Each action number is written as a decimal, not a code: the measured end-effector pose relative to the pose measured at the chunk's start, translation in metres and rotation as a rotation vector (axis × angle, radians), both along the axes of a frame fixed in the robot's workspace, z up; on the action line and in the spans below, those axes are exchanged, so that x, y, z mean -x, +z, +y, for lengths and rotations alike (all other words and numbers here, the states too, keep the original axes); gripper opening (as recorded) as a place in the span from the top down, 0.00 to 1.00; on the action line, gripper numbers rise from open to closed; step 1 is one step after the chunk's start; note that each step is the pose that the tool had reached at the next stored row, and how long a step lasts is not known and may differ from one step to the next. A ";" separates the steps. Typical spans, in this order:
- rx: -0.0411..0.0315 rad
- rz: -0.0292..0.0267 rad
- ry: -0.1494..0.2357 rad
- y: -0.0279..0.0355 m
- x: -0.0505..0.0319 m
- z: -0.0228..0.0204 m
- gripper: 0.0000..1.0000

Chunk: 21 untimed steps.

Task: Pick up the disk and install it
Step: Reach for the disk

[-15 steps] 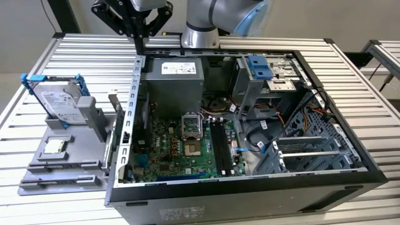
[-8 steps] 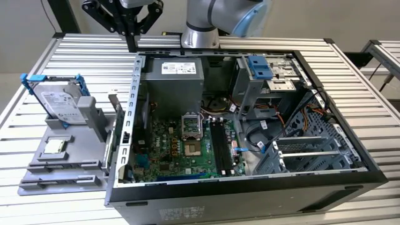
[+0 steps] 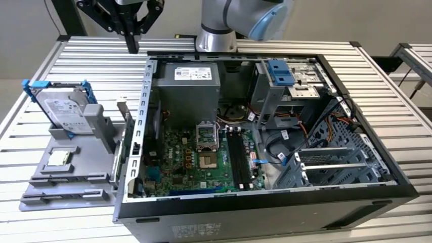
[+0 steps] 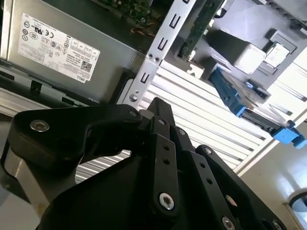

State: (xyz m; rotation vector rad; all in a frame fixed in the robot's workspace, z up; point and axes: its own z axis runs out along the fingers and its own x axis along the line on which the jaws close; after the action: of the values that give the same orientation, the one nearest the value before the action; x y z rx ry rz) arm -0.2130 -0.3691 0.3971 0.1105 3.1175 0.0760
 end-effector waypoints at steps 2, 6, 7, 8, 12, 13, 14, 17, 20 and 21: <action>0.0000 0.0001 0.000 0.0001 0.0056 0.0014 1.00; 0.0001 0.0001 0.000 0.0002 0.0180 0.0033 1.00; 0.0001 0.0001 0.000 0.0002 0.0214 0.0036 1.00; 0.0001 0.0001 0.000 0.0002 0.0246 0.0037 1.00; 0.0000 0.0001 0.000 0.0002 0.0389 0.0038 1.00; 0.0000 0.0002 0.000 0.0002 0.0429 0.0038 1.00; -0.0002 0.0001 0.000 0.0002 0.0468 0.0038 1.00; -0.0011 0.0001 0.000 0.0002 0.0587 0.0038 1.00; -0.0026 0.0000 0.000 0.0002 0.0717 0.0038 1.00; -0.0031 0.0000 0.000 0.0002 0.0762 0.0038 1.00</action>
State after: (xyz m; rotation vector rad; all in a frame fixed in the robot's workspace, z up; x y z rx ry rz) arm -0.2892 -0.3653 0.3973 0.1105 3.1175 0.0809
